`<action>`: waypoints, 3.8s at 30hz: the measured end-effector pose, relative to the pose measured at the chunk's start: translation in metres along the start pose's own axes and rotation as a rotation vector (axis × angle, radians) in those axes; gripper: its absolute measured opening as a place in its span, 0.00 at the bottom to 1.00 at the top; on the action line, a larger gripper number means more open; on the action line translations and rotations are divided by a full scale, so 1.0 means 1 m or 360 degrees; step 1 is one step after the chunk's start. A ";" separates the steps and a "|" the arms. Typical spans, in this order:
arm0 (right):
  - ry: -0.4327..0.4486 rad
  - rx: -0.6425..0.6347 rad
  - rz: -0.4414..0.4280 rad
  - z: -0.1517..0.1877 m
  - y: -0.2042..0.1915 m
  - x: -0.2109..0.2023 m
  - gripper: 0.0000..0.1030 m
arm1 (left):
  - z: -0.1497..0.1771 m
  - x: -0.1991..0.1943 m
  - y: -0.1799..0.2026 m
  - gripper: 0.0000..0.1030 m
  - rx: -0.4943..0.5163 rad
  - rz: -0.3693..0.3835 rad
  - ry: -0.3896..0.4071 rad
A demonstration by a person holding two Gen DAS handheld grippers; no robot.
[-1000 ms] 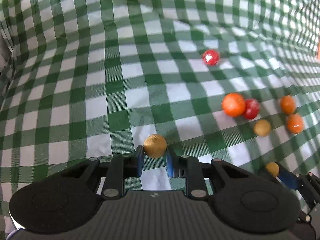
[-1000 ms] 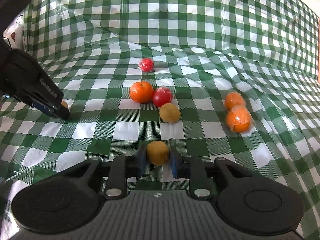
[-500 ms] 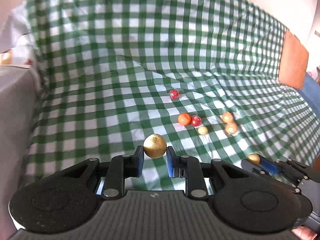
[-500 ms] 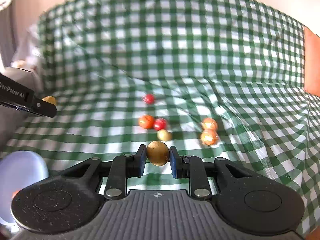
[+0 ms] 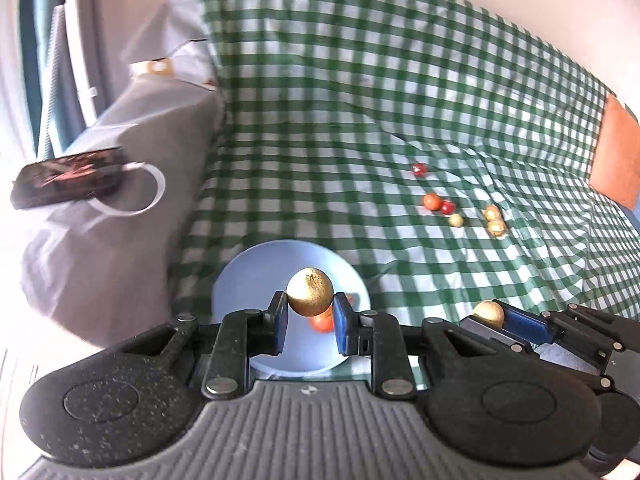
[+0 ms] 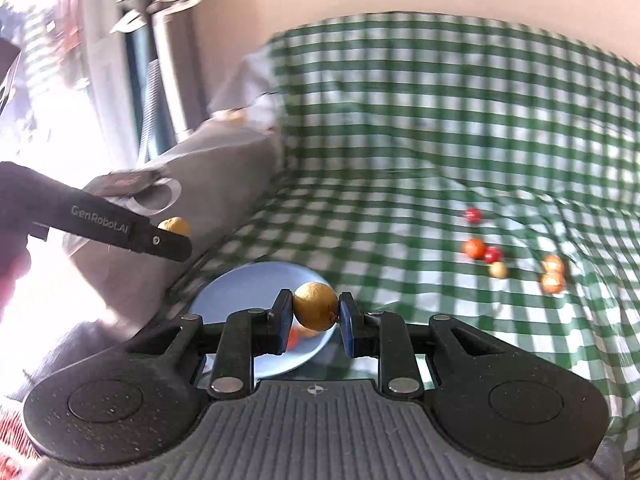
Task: Organize fruits
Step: 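Carry both fruits to the blue plate and release them onto it, then withdraw both tools from the plate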
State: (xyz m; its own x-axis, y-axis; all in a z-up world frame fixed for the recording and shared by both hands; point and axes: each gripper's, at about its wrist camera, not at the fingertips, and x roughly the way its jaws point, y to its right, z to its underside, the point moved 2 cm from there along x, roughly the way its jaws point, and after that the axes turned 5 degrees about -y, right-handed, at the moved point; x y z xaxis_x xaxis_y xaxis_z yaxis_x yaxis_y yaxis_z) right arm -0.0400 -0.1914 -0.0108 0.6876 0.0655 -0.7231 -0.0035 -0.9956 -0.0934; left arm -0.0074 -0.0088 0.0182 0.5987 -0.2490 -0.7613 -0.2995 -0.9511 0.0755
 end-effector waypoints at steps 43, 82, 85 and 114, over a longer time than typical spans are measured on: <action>-0.0158 -0.0132 0.0010 -0.002 -0.015 0.040 0.25 | -0.006 0.037 -0.031 0.25 -0.0113 0.0034 -0.0067; -0.0495 -0.0221 -0.0028 -0.018 -0.007 0.197 0.76 | -0.026 0.168 -0.047 1.00 -0.0019 -0.0148 -0.0237; -0.0499 -0.0229 -0.0008 -0.017 -0.007 0.175 0.87 | -0.020 0.150 -0.045 1.00 0.0000 -0.0116 -0.0248; -0.0097 -0.0133 0.0048 0.010 -0.030 -0.010 0.99 | 0.046 0.012 0.007 1.00 -0.0044 -0.0235 -0.0028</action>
State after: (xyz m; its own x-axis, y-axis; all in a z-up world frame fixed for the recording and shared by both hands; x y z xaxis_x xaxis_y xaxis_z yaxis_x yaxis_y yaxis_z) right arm -0.0537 -0.1616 -0.0073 0.6426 0.0370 -0.7653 0.0390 -0.9991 -0.0156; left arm -0.0365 -0.0102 -0.0202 0.6214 -0.1028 -0.7767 -0.1885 -0.9819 -0.0209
